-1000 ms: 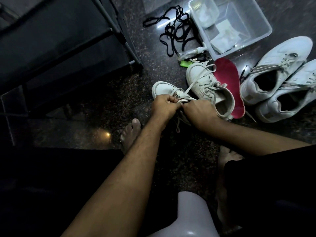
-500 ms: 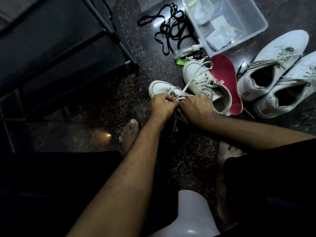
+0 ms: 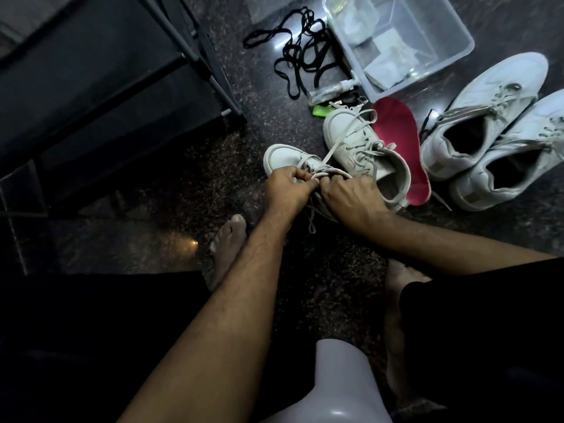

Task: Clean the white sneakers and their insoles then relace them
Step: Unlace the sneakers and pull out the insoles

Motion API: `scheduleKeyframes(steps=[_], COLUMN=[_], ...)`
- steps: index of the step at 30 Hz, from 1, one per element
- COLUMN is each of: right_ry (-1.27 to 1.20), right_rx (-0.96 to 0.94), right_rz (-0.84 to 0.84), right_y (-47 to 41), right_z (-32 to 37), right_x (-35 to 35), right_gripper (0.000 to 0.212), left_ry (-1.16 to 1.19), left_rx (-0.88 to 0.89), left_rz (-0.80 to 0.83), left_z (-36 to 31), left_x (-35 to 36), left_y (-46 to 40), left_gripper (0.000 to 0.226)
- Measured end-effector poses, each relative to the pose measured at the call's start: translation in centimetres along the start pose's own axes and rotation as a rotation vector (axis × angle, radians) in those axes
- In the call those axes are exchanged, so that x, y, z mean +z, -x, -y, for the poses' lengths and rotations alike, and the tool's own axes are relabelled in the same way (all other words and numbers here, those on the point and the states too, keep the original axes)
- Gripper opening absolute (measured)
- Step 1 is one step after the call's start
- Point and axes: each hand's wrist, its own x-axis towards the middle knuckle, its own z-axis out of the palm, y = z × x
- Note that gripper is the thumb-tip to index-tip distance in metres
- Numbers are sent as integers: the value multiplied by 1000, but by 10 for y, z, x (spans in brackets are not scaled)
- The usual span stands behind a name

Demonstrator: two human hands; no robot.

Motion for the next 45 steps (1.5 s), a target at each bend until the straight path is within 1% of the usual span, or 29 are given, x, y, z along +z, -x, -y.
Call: scheduleKeyframes(steps=[1, 2, 3, 5, 6, 8, 10, 12, 15, 17, 18, 19, 20, 22, 25, 27, 29, 31, 33, 35, 37, 38, 39, 41, 43, 45], right_ry=[-31, -8, -12, -14, -32, -151, -383, -675, -1169, -1477, -1570, -1612, -1625, -1553, -1386, -1429, -1568, -1603, -1592, -1574, -1476, -1426, -1376, -1246, -1079, -911], right_rx=[-4, -4, 1, -39, -53, -16, 54, 118, 312, 459, 516, 553, 557, 489, 342, 232, 164, 122, 80, 100, 144, 168, 201, 302, 393, 442], right_rz=[-16, -32, -19, -35, -42, -118, -179, -231, -317, -335, -356, -367, -363, -313, -121, -10, 36, -46, -206, -395, -558, -601, -616, -588, -524, -446], right_y=[1, 2, 3, 3, 5, 7, 7, 6, -1, -5, -7, -8, -8, -3, 15, 30, 44, 54, 63, 71, 75, 76, 75, 71, 67, 65], right_z=[-1, -5, -4, -8, -11, -17, -26, -33, -39, -37, -37, -37, -38, -40, -42, -43, -49, -63, -78, -93, -104, -107, -112, -124, -133, -138], right_x=[0, 1, -3, -4, -6, -4, -3, 1, 13, 17, 19, 19, 18, 12, -13, -37, -60, -76, -82, -82, -74, -68, -57, -29, -4, 14], right_gripper=[42, 42, 44, 56, 55, 38, 25, 17, 24, 29, 29, 28, 27, 25, 28, 35, 40, 39, 34, 33, 31, 27, 22, 14, 23, 34], left_ry=[-2, -9, -26, -90, -122, -168, -217, -315, -509, -553, -539, -523, -511, -502, -477, -483, -465, -433, -439, -456, -433, -435, -445, -452, -449, -485], left_rx=[0, 3, 7, 31, 53, 114, 192, 291, 430, 480, 473, 449, 423, 387, 357, 338, 325, 319, 309, 328, 486, 577, 651, 770, 872, 896], left_rz=[-2, -6, -13, -33, -50, -110, -159, -179, -208, -207, -204, -205, -209, -233, -308, -339, -349, -354, -361, -375, -373, -370, -363, -310, -189, -21], left_z=[-1, -2, -2, -4, -5, -6, -9, -16, -23, -17, -12, -8, -4, -1, -4, -3, 4, 13, 15, 7, -1, -5, -7, -12, -18, -22], left_x=[0, 0, 0, -2, -3, -6, -8, -6, 1, 7, 9, 9, 7, 1, -12, -21, -27, -31, -30, -22, -9, -1, 8, 27, 47, 66], left_y=[1, 1, 2, 4, 5, 5, 7, 11, 22, 28, 30, 30, 29, 24, 10, -1, -11, -18, -20, -13, -6, -3, 0, 5, 14, 24], left_gripper=[11, 10, 10, 9, 9, 10, 16, 21, 23, 23, 22, 22, 22, 22, 21, 21, 20, 20, 22, 25, 28, 30, 32, 30, 29, 36])
